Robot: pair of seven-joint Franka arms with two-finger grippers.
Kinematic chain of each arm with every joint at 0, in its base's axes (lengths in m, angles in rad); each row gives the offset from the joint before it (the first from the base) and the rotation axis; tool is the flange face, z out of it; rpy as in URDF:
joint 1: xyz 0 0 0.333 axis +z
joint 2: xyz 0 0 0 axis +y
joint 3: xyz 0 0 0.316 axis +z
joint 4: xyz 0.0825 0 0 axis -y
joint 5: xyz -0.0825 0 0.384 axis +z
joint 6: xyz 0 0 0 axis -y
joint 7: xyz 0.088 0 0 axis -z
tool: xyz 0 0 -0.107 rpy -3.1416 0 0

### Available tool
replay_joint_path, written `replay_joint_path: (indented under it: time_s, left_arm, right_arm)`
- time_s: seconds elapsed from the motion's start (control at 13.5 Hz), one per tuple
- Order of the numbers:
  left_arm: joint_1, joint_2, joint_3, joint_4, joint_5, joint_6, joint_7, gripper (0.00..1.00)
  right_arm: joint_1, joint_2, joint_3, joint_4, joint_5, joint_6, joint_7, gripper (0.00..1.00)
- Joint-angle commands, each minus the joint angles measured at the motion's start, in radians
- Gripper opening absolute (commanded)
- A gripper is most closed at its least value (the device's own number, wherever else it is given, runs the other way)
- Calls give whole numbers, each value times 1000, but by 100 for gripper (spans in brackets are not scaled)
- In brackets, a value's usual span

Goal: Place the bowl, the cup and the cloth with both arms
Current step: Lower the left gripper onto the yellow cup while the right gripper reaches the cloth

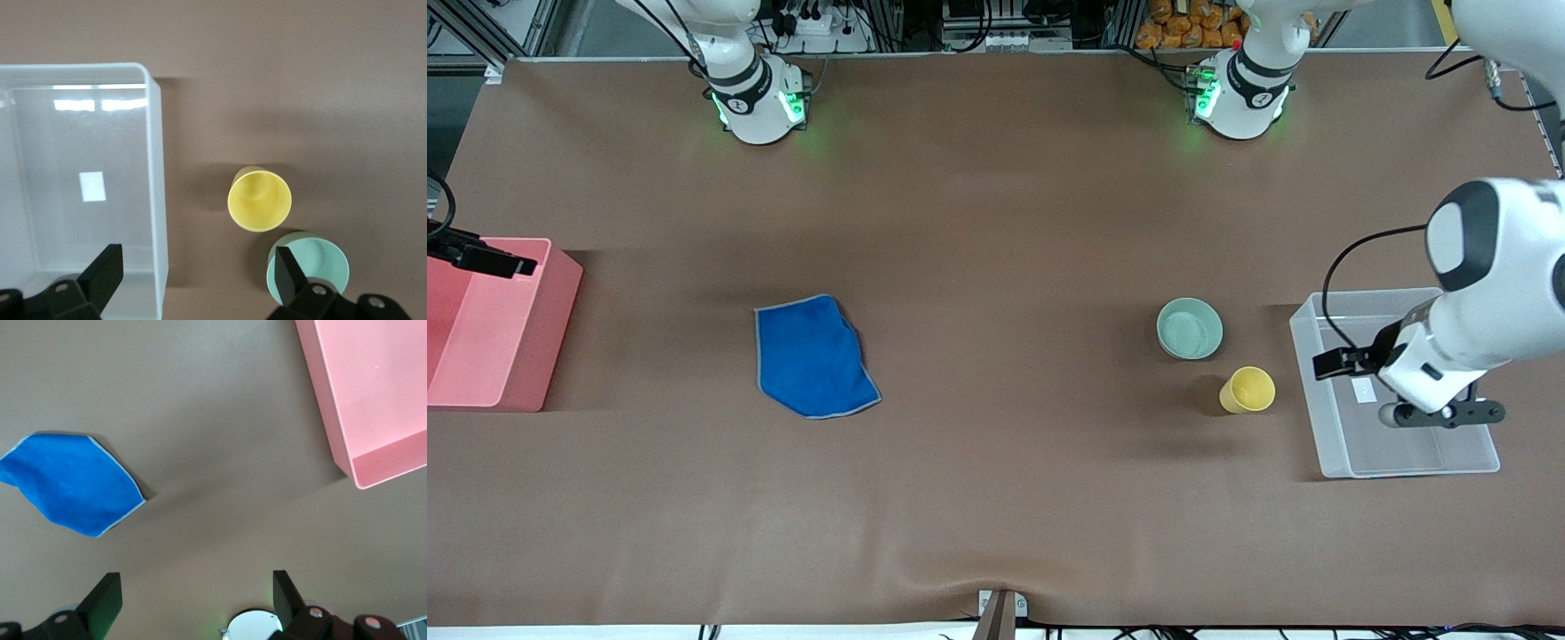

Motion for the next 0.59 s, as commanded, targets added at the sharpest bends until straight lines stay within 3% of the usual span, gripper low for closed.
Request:
replay_joint_path:
  time_s: [0.0, 0.37, 0.44, 0.52]
  left_arm:
    - [-12, 61, -3, 16, 26, 56, -9, 100]
    - [-58, 160, 0, 11, 31, 172, -40, 100]
    - [-58, 161, -2, 10, 49, 174, -43, 98]
    - [-58, 164, -2, 5, 51, 174, -45, 89]
  right_arm:
    - [-30, -9, 12, -62, 35, 21, 19, 100]
    - [-15, -20, 13, -190, 123, 35, 89, 100]
    - [5, -22, 15, -207, 125, 40, 114, 100]
    - [29, -23, 15, -228, 125, 58, 129, 100]
